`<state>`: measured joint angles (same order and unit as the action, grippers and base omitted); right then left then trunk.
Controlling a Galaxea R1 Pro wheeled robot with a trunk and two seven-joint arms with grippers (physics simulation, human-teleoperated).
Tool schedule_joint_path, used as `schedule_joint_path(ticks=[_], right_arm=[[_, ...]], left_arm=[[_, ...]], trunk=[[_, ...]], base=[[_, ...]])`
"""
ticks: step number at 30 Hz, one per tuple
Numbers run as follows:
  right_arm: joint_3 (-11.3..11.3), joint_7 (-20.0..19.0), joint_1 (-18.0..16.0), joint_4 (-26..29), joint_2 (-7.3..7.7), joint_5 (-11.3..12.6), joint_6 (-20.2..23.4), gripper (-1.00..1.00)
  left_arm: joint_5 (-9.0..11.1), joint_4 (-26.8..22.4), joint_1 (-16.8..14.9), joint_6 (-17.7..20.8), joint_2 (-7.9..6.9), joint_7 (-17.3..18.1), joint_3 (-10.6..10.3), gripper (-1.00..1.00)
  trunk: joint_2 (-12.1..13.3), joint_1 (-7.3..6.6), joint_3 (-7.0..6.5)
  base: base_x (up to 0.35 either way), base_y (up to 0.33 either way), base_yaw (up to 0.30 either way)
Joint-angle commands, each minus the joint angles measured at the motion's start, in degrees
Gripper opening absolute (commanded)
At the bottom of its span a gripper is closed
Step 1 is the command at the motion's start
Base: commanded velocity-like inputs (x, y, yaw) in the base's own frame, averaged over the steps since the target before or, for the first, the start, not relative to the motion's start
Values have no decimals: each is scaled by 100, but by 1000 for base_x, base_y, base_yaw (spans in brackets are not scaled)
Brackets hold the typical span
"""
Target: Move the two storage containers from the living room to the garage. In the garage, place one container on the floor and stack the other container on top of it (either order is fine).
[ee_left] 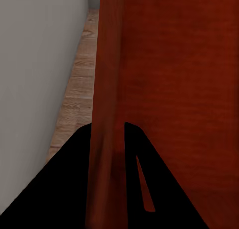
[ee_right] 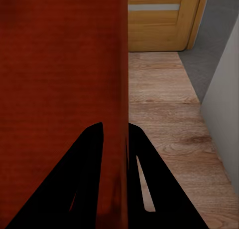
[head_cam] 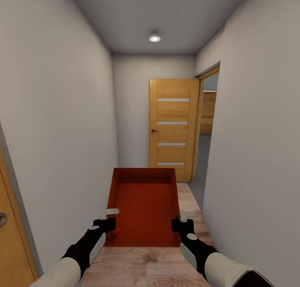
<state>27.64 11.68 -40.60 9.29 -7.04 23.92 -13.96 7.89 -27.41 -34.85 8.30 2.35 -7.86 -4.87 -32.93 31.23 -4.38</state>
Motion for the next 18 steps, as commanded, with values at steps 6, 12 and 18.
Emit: schedule_joint_path(ticks=[6, 12, 18], right_arm=[[-22, 1, -1, -419, 158, 77, -5, -100], [-22, 1, -1, -419, 158, 77, -10, -100], [-22, 1, -1, -419, 152, 71, -8, -100]], left_arm=[[8, -33, -5, 33, -164, -76, 522, -100], [5, -31, -5, 32, -164, -76, 522, -100], [6, -29, -5, 32, -164, -76, 522, -100]], trunk=[[-3, 5, 1], [-3, 5, 1], [-3, 5, 1]], base=[[323, 0, 0], [323, 0, 0], [323, 0, 0]])
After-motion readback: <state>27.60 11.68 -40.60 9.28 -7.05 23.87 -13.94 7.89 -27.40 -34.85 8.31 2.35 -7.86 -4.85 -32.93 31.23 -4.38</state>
